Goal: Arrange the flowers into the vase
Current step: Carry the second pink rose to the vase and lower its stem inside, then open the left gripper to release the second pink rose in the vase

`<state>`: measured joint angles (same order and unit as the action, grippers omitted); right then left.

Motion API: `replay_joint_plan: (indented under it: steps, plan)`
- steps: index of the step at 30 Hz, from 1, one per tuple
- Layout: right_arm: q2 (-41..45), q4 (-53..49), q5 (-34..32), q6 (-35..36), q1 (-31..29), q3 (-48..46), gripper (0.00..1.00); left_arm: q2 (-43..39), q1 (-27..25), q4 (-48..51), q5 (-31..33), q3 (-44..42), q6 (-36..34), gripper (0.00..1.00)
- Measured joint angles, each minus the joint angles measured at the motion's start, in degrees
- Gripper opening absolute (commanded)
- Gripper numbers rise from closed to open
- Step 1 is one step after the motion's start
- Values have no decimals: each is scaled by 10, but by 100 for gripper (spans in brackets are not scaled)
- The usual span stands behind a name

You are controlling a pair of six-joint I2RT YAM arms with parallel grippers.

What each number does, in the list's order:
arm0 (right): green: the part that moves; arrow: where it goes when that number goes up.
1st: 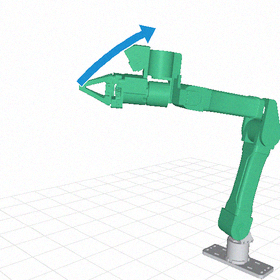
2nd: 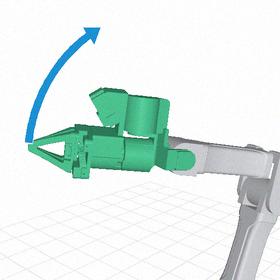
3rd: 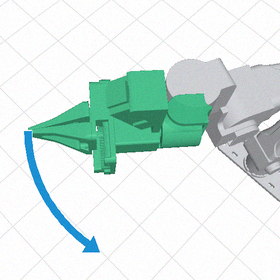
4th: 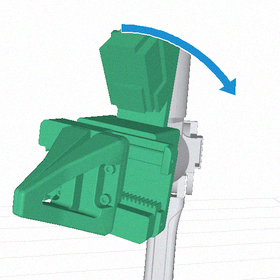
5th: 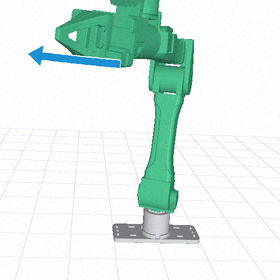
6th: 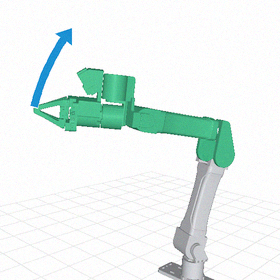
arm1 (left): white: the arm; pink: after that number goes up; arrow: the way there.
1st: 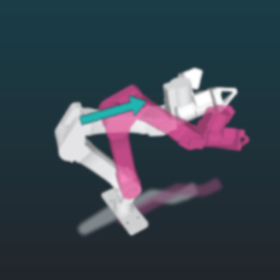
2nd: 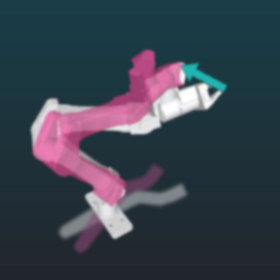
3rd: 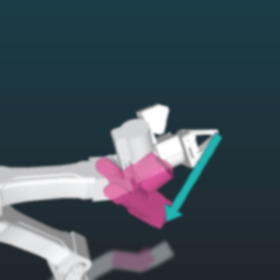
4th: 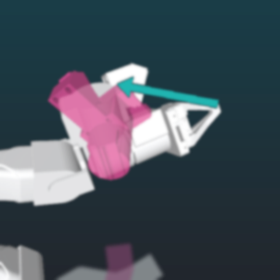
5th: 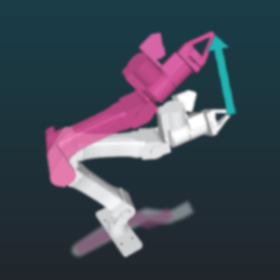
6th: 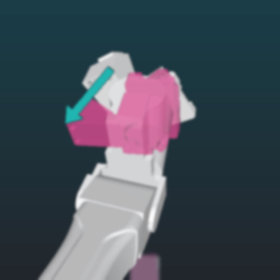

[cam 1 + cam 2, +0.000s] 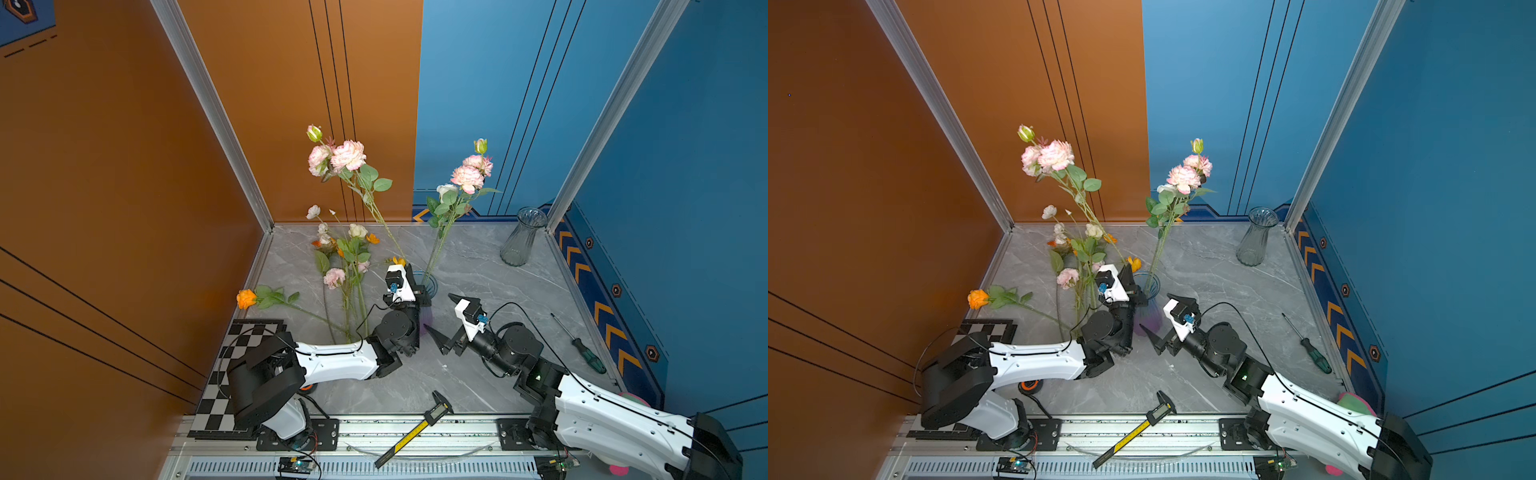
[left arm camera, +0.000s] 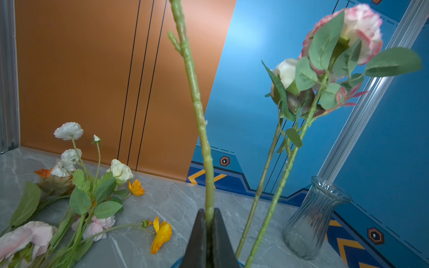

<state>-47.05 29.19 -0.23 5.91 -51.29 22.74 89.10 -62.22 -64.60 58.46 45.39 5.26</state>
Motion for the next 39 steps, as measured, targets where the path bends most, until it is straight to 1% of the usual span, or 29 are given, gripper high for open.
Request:
replay_joint_plan:
  steps: [4, 9, 15, 22, 31, 32, 35, 39]
  plan:
    - [0, 0, 0, 0, 2, 0, 100, 0, 0, 59, -6, 0, 30, 0]
    - [0, 0, 0, 0, 4, 0, 100, -1, 3, 108, -17, 0, 70, 10]
    - [0, 0, 0, 0, 4, 0, 100, -10, 4, 132, -26, 0, 107, 16]
    - [0, 0, 2, 0, 4, 0, 100, -15, 4, 139, -38, 0, 118, 21]
    - [0, 0, 2, 0, 4, 0, 100, -23, 4, 147, -48, -4, 122, 31]
    - [0, 0, 2, 0, 4, 0, 100, -24, 4, 148, -49, -4, 122, 33]
    - [-1, 0, 2, 0, 4, 0, 100, -29, 4, 150, -51, -5, 121, 36]
    - [-2, 0, 2, 0, 4, 0, 100, -39, 4, 152, -55, -10, 117, 43]
